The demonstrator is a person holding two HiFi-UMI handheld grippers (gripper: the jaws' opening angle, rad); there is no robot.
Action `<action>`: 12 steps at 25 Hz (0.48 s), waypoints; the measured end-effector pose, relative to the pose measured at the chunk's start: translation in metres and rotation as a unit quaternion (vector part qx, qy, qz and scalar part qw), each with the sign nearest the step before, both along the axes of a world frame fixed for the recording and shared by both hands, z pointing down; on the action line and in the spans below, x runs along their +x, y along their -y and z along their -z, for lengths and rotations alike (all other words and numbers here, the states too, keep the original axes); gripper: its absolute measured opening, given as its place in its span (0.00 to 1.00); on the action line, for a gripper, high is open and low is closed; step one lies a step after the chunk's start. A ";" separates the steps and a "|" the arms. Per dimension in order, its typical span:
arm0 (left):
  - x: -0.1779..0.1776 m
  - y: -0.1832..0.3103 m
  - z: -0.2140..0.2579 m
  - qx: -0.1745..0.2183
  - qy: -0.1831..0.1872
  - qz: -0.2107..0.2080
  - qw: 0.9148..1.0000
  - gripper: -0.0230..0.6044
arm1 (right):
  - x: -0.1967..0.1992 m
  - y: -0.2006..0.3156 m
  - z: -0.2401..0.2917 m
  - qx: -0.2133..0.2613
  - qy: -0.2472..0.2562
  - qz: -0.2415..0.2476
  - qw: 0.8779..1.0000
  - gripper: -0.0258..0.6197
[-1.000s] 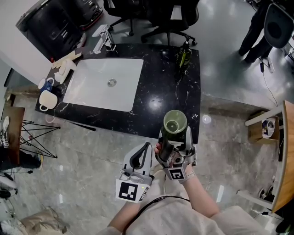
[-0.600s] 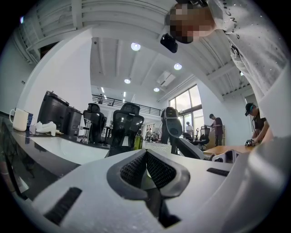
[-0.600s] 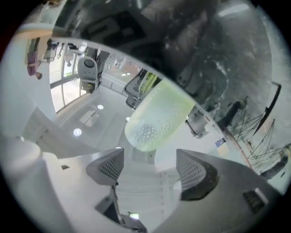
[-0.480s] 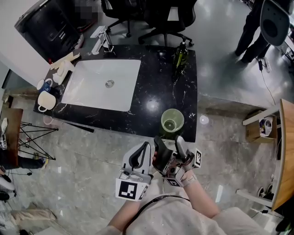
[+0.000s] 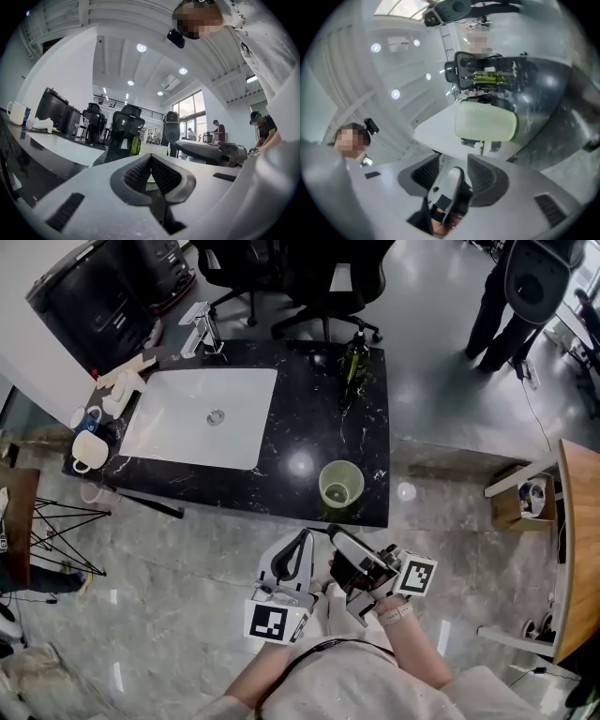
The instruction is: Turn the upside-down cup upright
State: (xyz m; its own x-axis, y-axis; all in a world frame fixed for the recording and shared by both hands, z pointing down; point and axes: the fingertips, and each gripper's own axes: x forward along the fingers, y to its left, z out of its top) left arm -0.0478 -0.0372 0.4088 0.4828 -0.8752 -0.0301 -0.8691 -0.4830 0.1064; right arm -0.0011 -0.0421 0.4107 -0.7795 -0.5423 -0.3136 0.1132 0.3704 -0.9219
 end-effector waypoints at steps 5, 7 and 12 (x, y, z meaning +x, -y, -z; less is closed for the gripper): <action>0.012 -0.001 -0.004 -0.005 -0.006 -0.010 1.000 0.05 | 0.020 0.005 -0.003 0.064 -0.194 -0.083 0.975 0.07; 0.017 -0.002 -0.004 -0.005 -0.009 -0.015 1.000 0.05 | 0.017 0.000 0.004 0.121 -0.268 -0.096 0.951 0.06; 0.026 -0.004 0.000 0.001 -0.007 -0.023 1.000 0.05 | 0.010 -0.010 0.007 0.227 -0.432 -0.124 0.864 0.06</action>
